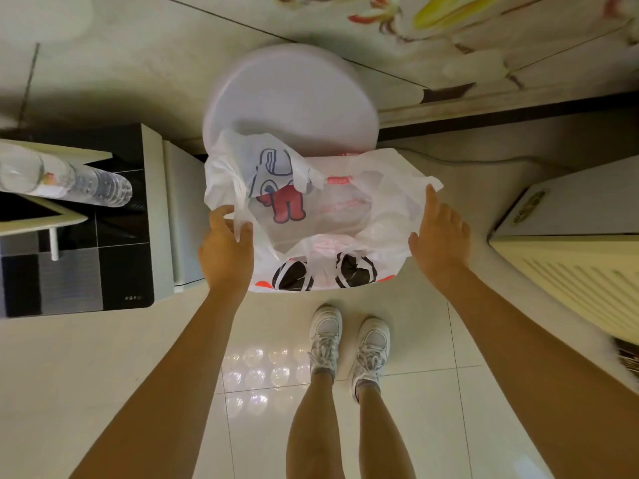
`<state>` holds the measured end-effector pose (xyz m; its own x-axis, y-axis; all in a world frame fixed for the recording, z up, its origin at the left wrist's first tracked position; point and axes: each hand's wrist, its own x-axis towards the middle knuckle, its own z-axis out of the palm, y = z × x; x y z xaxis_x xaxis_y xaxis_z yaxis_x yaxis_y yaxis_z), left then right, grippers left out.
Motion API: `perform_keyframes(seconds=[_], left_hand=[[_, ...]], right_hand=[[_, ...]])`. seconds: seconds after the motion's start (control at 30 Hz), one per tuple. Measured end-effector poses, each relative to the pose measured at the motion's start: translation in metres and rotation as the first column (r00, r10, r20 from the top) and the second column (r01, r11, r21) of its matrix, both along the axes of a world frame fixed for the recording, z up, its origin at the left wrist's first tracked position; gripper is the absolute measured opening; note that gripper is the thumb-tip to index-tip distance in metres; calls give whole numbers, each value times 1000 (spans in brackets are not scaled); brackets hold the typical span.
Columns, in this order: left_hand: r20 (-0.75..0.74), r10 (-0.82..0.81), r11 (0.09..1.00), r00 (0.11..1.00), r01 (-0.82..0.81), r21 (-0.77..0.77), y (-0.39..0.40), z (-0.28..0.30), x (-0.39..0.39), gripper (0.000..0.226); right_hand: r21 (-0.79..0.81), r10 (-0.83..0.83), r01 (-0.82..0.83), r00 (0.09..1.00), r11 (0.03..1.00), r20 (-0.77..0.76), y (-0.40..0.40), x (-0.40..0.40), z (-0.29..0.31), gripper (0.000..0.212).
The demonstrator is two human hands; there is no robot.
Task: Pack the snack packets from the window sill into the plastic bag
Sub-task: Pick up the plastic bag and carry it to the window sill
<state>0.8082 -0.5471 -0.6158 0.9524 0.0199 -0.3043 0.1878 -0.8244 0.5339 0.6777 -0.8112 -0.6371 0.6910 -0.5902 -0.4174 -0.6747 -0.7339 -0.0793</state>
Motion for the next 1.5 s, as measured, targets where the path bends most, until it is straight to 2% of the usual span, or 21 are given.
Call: perform_keyframes(seconds=[0.23, 0.3, 0.37, 0.43, 0.53, 0.63, 0.7, 0.8, 0.87, 1.03, 1.17, 1.37, 1.5], left_hand=[[41, -15, 986, 999, 22, -163, -7, 25, -2, 43], [53, -24, 969, 998, 36, -243, -11, 35, -1, 35], [48, 3, 940, 999, 13, -340, -16, 49, 1, 17], [0, 25, 907, 1000, -23, -420, -21, 66, 5, 18], [-107, 11, 842, 994, -67, -536, -27, 96, 11, 24], [-229, 30, 807, 973, -159, -569, -31, 127, 14, 41], [-269, 6, 814, 963, -161, -559, -34, 150, 14, 46], [-255, -67, 795, 965, -103, -598, -40, 195, 11, 23], [-226, -85, 740, 970, -90, -666, -46, 226, 7, 9], [-205, -130, 648, 970, -73, -758, -65, 311, -11, 24], [-157, -270, 601, 950, 39, -798, -77, 384, -29, 27], [-108, -429, 569, 897, 176, -803, -89, 462, -43, 35], [-51, -573, 540, 818, 330, -774, -101, 496, -52, 34]], right_hand=[[97, -1, -11, 993, 995, 118, 18, 11, 20, 66], [157, -32, 1, 981, 988, 192, 22, 12, 29, 64], [246, -104, 28, 948, 969, 301, 27, 15, 40, 61], [415, -276, 99, 877, 905, 394, 30, 19, 52, 60], [692, -546, 154, 741, 705, 392, 29, 26, 74, 60], [823, -659, 121, 668, 554, 346, 24, 29, 107, 62], [849, -662, 92, 671, 521, 334, 19, 29, 136, 62], [847, -621, 36, 697, 530, 359, 13, 24, 183, 59], [837, -591, 13, 714, 547, 375, 8, 20, 212, 59], [798, -500, -71, 745, 598, 441, -6, 1, 296, 70], [771, -455, -130, 742, 623, 492, -12, -23, 365, 73], [759, -501, -139, 674, 636, 543, -10, -62, 442, 69], [777, -586, -95, 601, 622, 543, -3, -91, 483, 73]])
